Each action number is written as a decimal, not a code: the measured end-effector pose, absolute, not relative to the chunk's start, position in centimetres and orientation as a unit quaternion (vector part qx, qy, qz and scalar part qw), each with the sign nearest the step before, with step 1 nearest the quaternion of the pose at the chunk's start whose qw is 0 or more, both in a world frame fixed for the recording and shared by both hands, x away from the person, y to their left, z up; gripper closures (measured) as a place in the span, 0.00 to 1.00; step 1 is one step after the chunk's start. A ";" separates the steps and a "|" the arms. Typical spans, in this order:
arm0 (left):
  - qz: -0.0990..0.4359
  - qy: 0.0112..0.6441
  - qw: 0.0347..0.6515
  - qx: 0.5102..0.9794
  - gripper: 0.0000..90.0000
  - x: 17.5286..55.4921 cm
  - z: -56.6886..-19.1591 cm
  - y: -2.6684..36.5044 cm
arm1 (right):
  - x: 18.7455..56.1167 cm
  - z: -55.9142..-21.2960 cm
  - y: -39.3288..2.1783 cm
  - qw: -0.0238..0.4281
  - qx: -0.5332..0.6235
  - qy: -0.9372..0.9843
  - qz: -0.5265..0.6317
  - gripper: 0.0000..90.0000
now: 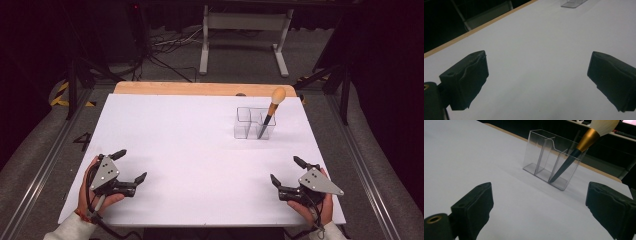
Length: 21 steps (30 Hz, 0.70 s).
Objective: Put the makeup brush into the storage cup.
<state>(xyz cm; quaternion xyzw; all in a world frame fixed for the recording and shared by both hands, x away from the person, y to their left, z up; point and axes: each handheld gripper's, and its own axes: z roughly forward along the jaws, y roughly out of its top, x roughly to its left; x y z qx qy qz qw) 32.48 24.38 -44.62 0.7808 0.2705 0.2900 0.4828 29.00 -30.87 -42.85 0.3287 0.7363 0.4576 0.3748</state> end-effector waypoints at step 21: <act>0.268 0.296 0.502 0.767 0.05 31.7 -45.2 25.3 | 29.2 -43.0 -30.6 0.371 0.324 0.741 0.456 0.09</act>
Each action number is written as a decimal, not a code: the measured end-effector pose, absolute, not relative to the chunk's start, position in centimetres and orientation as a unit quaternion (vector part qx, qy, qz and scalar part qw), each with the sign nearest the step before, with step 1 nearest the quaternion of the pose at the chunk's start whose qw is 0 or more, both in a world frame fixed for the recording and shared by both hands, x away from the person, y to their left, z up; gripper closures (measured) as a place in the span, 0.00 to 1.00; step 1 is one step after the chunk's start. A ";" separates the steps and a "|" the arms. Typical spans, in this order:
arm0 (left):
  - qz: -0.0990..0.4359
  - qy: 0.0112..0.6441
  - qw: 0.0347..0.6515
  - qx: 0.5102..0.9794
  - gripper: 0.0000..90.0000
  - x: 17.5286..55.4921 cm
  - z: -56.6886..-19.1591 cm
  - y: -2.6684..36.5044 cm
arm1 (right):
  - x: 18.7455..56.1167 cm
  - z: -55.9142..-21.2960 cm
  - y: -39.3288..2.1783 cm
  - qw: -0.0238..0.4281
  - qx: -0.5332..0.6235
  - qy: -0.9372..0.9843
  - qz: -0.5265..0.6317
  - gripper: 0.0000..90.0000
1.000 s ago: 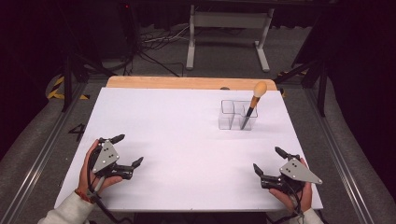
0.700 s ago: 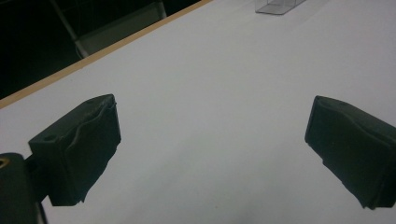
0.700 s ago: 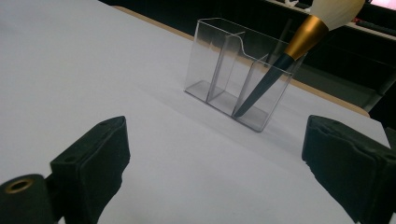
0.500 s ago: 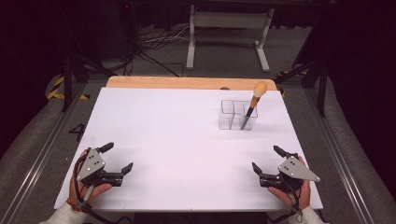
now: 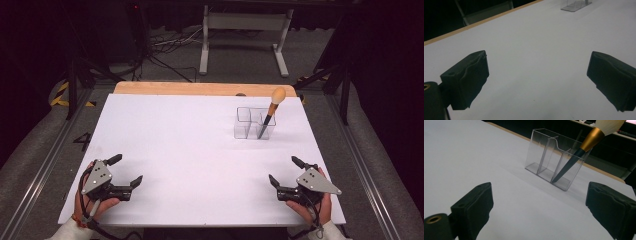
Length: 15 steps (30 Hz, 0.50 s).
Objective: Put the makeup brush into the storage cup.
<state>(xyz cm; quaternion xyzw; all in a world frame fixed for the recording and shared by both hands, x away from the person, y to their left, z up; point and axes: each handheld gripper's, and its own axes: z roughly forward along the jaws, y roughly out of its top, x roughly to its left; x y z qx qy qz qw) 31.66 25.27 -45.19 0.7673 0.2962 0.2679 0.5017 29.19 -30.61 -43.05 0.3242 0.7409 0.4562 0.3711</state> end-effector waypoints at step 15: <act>0.270 0.290 0.507 0.765 0.05 31.4 -45.0 25.5 | 29.4 -43.1 -30.2 0.366 0.321 0.746 0.454 0.09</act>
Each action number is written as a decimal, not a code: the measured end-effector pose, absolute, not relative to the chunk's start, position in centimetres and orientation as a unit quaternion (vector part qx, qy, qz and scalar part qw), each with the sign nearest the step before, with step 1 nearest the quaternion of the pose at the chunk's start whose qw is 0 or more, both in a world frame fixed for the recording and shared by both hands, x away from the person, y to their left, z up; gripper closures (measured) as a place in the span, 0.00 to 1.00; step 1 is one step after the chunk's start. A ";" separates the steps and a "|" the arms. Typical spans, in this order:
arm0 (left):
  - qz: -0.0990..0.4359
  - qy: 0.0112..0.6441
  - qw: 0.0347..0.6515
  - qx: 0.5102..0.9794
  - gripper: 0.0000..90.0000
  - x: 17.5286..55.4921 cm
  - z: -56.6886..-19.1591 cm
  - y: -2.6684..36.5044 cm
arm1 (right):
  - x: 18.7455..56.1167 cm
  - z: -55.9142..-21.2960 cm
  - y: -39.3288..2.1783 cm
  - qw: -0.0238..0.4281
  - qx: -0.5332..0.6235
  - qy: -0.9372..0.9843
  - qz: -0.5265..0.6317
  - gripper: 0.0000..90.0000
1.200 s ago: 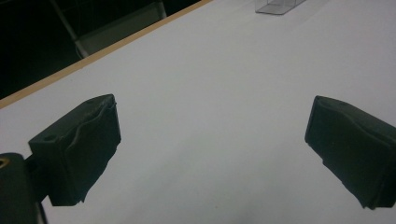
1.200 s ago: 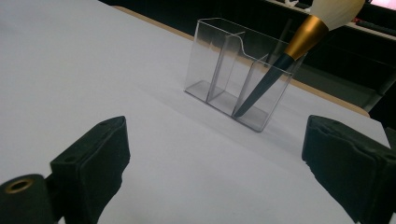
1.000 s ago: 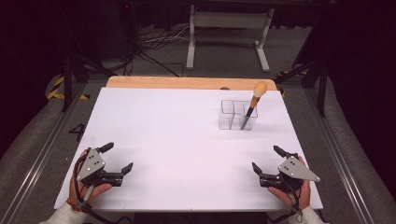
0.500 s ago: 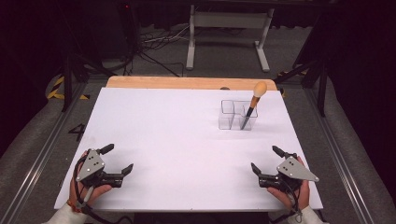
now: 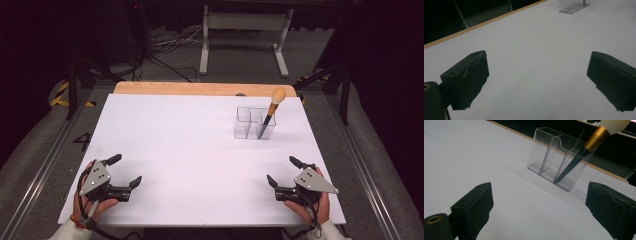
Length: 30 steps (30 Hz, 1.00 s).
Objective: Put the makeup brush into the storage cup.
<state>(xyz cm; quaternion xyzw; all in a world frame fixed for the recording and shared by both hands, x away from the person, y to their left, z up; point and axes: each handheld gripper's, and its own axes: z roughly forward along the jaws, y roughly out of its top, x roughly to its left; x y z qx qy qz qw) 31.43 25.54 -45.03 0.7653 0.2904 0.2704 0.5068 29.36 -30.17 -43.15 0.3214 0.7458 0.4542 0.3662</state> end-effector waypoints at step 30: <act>0.272 0.302 0.503 0.763 0.05 31.2 -45.0 26.1 | 30.0 -43.4 -29.9 0.363 0.319 0.751 0.450 0.09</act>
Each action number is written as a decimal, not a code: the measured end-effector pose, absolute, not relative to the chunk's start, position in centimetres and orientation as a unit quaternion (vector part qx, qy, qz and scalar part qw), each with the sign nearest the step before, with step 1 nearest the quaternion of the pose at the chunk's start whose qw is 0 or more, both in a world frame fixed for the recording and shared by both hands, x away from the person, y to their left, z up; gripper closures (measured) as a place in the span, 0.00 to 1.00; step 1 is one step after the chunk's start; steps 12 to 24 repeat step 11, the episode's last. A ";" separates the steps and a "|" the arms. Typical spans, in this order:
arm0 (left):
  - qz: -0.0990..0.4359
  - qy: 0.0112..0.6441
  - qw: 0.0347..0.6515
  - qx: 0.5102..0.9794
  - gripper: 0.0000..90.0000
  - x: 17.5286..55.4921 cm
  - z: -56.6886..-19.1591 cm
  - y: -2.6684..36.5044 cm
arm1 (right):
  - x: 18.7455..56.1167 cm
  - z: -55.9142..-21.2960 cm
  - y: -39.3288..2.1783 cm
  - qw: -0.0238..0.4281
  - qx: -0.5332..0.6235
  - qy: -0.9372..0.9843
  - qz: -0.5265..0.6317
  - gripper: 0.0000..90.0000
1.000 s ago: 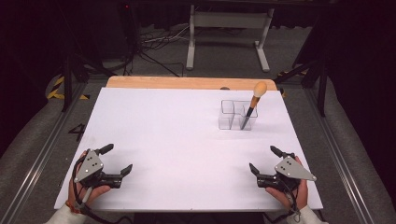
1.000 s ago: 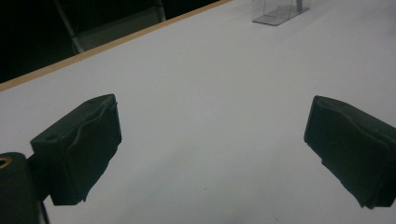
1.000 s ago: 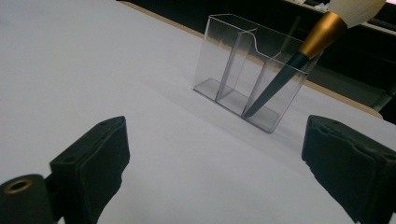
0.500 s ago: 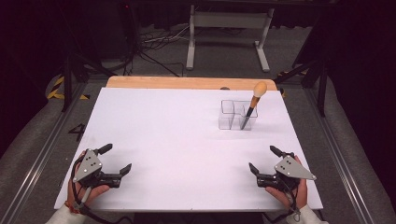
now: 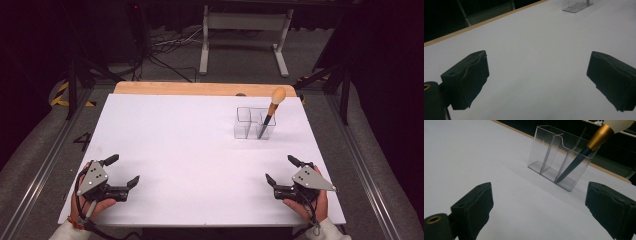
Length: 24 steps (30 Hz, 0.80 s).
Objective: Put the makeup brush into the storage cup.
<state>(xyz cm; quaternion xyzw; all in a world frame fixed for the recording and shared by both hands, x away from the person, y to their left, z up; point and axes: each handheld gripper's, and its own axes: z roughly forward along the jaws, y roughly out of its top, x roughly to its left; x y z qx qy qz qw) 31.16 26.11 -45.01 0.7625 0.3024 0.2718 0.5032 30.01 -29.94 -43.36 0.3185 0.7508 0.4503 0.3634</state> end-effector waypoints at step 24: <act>0.269 0.307 0.503 0.762 0.05 31.4 -45.1 26.2 | 30.5 -43.7 -30.2 0.356 0.327 0.751 0.450 0.10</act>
